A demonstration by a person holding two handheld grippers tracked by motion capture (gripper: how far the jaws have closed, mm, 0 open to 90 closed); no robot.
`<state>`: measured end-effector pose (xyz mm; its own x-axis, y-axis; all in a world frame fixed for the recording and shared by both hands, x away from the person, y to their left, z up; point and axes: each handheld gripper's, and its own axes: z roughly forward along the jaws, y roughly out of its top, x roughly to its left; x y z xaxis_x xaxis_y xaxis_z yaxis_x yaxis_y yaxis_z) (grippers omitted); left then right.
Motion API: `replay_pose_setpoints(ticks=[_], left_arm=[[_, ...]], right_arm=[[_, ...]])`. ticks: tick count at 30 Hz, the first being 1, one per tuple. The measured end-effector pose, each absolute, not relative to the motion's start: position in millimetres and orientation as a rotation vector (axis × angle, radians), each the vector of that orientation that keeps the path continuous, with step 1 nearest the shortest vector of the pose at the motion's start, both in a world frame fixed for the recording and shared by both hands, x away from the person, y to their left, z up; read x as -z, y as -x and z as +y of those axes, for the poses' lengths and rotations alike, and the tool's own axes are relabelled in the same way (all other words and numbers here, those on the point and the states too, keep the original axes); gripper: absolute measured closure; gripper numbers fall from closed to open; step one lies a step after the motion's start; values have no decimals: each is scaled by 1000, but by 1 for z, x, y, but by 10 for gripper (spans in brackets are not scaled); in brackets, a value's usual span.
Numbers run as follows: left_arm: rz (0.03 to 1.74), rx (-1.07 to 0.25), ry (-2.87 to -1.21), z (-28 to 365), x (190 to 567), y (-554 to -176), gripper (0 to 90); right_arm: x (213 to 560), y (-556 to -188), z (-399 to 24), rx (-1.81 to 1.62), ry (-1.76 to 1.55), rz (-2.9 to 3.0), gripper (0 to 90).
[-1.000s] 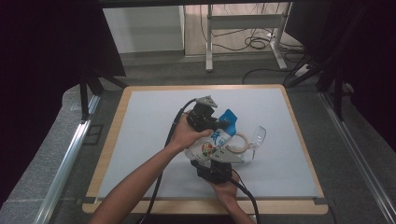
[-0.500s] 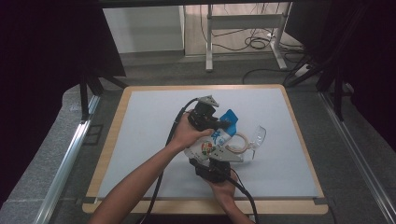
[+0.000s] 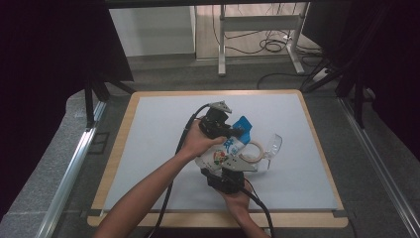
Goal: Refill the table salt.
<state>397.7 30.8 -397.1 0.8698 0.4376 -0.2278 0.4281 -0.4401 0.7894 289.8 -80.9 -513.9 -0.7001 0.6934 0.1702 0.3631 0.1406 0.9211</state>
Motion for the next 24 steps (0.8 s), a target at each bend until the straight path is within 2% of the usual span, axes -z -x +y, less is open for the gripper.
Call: replay_pose_setpoints(ticks=[24], left_arm=[[623, 12, -2125, 15, 395, -404, 900]], right_arm=[[511, -292, -79, -1581, -1070, 2059, 521]])
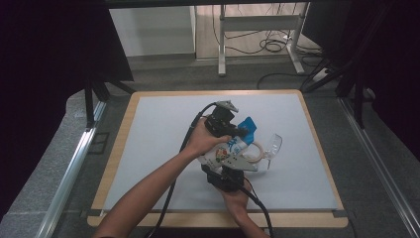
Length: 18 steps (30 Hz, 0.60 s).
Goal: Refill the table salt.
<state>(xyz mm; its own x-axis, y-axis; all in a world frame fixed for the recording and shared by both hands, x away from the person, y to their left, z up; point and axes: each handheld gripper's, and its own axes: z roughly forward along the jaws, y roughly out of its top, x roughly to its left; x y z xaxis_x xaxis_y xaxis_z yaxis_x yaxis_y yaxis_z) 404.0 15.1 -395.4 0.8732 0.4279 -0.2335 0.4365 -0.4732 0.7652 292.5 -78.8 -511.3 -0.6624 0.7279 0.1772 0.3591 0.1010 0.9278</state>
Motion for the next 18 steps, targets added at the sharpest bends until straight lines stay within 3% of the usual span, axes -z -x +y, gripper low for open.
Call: replay_pose_setpoints(ticks=[18], left_arm=[[629, 19, -2127, 14, 394, -405, 899]], right_arm=[[510, -294, -80, -1576, -1058, 2060, 528]])
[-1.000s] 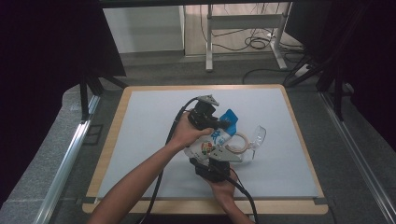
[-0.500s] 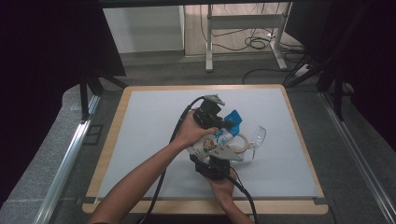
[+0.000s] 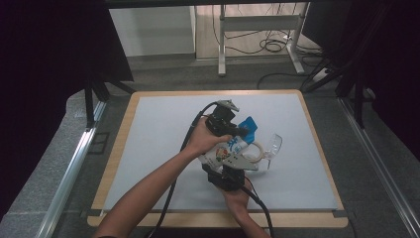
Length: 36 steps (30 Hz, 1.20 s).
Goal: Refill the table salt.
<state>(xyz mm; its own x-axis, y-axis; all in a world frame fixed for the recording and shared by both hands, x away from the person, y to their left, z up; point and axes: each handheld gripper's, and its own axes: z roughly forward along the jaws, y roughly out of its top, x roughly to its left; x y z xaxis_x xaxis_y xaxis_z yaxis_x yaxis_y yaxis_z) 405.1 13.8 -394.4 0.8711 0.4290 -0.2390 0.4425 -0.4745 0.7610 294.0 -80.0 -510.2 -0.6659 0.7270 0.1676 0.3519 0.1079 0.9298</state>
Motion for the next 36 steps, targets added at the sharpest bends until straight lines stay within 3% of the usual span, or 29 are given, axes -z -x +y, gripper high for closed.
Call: replay_pose_setpoints(ticks=[19, 36], left_arm=[[640, 32, -2144, 13, 395, -406, 899], [585, 71, -2167, 23, 392, -409, 899]], right_arm=[[509, -297, -75, -1594, -1089, 2044, 531], [511, -289, -91, -1636, -916, 2152, 540]])
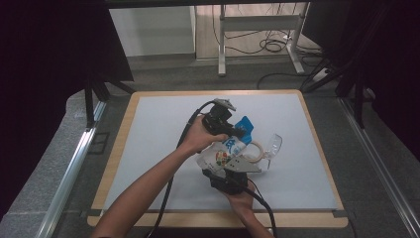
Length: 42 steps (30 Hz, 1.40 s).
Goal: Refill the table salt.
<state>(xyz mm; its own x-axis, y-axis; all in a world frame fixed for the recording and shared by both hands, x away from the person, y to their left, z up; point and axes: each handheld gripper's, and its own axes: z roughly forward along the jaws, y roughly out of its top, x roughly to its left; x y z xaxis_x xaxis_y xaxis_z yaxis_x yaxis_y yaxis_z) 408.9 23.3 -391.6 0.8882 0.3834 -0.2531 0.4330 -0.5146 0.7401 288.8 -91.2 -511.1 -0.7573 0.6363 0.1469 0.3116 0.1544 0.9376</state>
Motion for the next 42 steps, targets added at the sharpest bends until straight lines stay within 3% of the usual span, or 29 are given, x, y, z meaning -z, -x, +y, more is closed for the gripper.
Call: replay_pose_setpoints(ticks=[42], left_arm=[[544, 91, -2242, 2, 396, -425, 899]], right_arm=[[499, -287, -102, -1715, -977, 2121, 551]])
